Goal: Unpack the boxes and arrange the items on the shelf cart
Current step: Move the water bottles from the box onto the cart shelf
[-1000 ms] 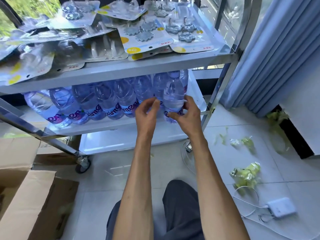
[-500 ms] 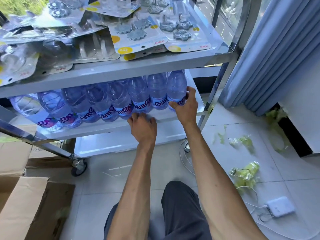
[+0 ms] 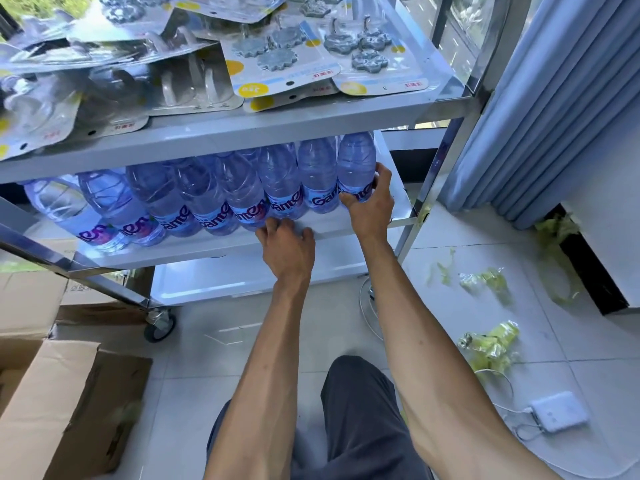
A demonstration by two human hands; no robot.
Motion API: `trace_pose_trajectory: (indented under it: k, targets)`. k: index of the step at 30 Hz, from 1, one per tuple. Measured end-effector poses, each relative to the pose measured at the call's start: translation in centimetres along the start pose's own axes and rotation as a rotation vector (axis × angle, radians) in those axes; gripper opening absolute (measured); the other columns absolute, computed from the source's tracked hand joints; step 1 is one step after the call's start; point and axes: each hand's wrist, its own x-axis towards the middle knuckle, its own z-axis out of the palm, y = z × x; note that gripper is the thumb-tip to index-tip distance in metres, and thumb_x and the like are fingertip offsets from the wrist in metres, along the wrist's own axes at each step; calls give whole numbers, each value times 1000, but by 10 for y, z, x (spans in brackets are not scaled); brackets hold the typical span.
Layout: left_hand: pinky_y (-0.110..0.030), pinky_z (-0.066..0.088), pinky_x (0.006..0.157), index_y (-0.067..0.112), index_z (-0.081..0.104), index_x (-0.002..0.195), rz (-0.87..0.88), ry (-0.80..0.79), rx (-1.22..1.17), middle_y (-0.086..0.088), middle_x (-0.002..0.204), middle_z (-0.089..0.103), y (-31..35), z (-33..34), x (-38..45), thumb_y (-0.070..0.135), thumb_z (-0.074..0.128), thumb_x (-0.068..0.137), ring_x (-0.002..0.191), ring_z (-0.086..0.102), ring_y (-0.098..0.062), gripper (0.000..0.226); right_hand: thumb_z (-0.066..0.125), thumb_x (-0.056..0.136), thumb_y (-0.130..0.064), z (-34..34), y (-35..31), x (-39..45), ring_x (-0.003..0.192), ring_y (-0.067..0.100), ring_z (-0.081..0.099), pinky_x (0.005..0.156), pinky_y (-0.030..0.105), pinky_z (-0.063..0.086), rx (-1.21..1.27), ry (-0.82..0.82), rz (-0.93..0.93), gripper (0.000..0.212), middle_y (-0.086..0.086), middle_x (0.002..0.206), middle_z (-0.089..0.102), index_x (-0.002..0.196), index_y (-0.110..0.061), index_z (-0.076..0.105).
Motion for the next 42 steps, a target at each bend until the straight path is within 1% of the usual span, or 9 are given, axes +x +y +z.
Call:
trace_pose_trajectory:
  k: [5, 9, 13, 16, 20, 26, 34, 38, 42]
  targets:
    - [-38, 48, 83, 10, 68, 106, 18, 14, -83, -4, 122, 61, -7, -5, -4, 22, 63, 86, 120, 46, -28, 25, 72, 81, -4, 6, 4, -31, 135, 25, 42, 106, 35, 39, -144, 42, 116, 84, 7, 148, 43, 151, -16, 27]
    - [-32, 42, 100, 5, 67, 119, 31, 68, -219, -10, 135, 59, -26, -18, -19, 15, 62, 90, 126, 50, -27, 31, 59, 81, 1, 0, 5, -58, 133, 26, 41, 106, 35, 39, -170, 118, 189, 62, 8, 142, 47, 140, -10, 44]
    - [-31, 41, 94, 6, 65, 117, -100, 187, -297, -8, 129, 61, -64, -44, -46, 13, 56, 91, 121, 55, -26, 28, 57, 84, 1, 4, -3, -88, 118, 29, 52, 97, 39, 45, -168, 143, 156, 46, 9, 131, 57, 129, -6, 54]
    - [-30, 41, 91, 7, 63, 119, -189, 226, -268, -6, 128, 61, -94, -66, -62, 15, 54, 94, 116, 57, -25, 28, 54, 84, 3, 24, -13, -125, 108, 29, 58, 92, 36, 47, -151, -6, 120, 34, 11, 119, 62, 118, -3, 60]
    - [-33, 42, 92, 7, 62, 123, -271, 257, -228, -10, 131, 58, -132, -95, -68, 16, 53, 95, 115, 57, -28, 31, 54, 87, 1, 56, -22, -169, 112, 29, 59, 96, 36, 46, -206, -271, 147, 34, 13, 123, 63, 120, -2, 62]
    - [-30, 39, 90, 4, 67, 115, -281, 424, -212, -14, 117, 65, -200, -153, -55, 12, 55, 90, 110, 59, -29, 29, 54, 88, 1, 125, -44, -228, 102, 27, 64, 91, 34, 50, -241, -464, 93, 28, 12, 108, 70, 113, -4, 65]
    - [-32, 41, 89, 5, 72, 103, -572, 740, -184, -15, 106, 68, -386, -270, -14, 4, 55, 80, 101, 61, -32, 29, 53, 85, 2, 315, -125, -346, 96, 31, 66, 86, 38, 50, -113, -752, -140, 27, 14, 98, 74, 103, -4, 72]
    - [-34, 40, 88, 10, 67, 112, -824, 702, -150, -13, 114, 65, -483, -301, 17, 10, 53, 84, 110, 58, -31, 32, 52, 81, 4, 422, -144, -409, 105, 31, 64, 96, 33, 47, -225, -1043, -226, 35, 13, 106, 72, 107, -7, 72]
    - [-34, 43, 90, 11, 65, 116, -983, 674, -157, -11, 120, 63, -568, -310, 49, 10, 51, 86, 111, 58, -31, 33, 51, 85, -6, 512, -111, -459, 114, 30, 59, 90, 29, 46, -538, -1319, -71, 41, 13, 122, 64, 123, -14, 63]
